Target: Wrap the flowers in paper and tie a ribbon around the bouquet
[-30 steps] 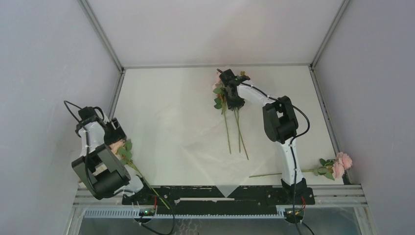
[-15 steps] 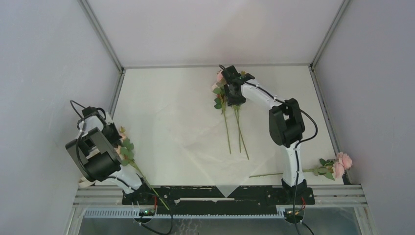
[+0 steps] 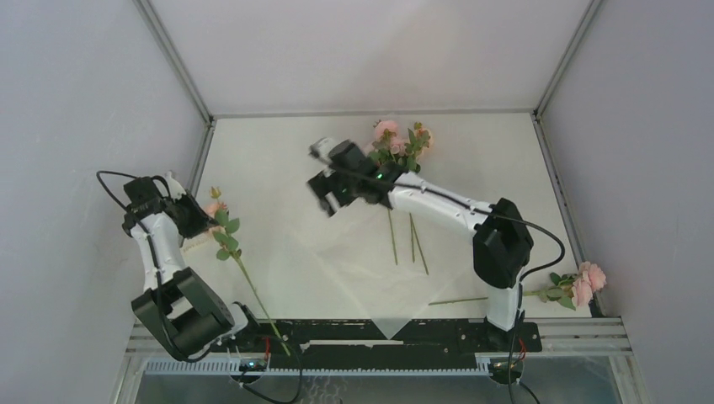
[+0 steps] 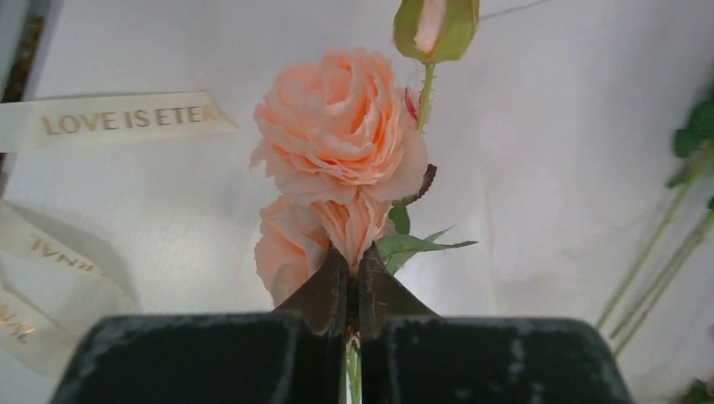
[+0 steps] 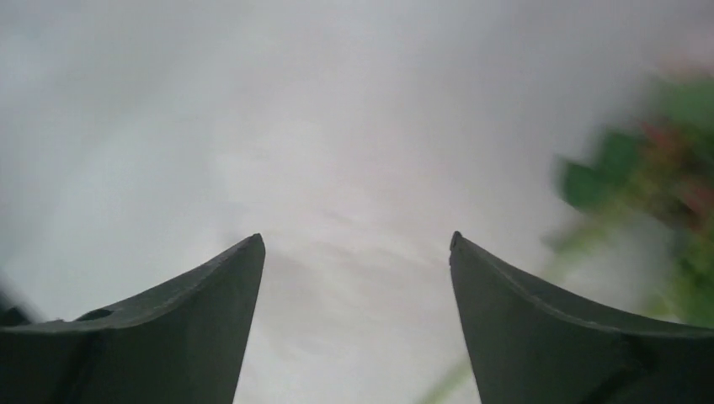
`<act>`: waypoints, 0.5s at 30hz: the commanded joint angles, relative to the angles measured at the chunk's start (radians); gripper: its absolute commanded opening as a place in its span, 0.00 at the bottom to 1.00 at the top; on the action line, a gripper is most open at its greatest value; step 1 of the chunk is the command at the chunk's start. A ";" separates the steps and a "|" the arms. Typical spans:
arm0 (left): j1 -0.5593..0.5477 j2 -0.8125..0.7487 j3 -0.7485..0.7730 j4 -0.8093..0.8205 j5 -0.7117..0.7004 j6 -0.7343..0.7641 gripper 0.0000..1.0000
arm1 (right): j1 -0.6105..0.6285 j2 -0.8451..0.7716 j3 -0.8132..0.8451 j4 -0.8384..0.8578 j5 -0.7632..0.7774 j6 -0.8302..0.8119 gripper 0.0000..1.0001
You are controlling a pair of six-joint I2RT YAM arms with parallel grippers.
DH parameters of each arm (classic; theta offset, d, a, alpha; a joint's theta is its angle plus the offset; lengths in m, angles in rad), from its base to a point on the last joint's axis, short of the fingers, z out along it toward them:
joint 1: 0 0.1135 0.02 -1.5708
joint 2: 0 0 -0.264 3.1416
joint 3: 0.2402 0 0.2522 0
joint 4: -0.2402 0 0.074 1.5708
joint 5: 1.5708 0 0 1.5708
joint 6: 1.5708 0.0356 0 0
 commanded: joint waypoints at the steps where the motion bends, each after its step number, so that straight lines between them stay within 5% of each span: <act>1: 0.002 -0.094 0.039 0.015 0.181 -0.128 0.00 | 0.150 -0.001 -0.001 0.278 -0.295 -0.039 0.98; 7: -0.007 -0.210 0.035 0.086 0.302 -0.257 0.00 | 0.201 0.154 0.062 0.541 -0.659 0.232 1.00; 15: -0.027 -0.245 0.039 0.124 0.352 -0.350 0.00 | 0.242 0.316 0.167 0.524 -0.578 0.264 0.99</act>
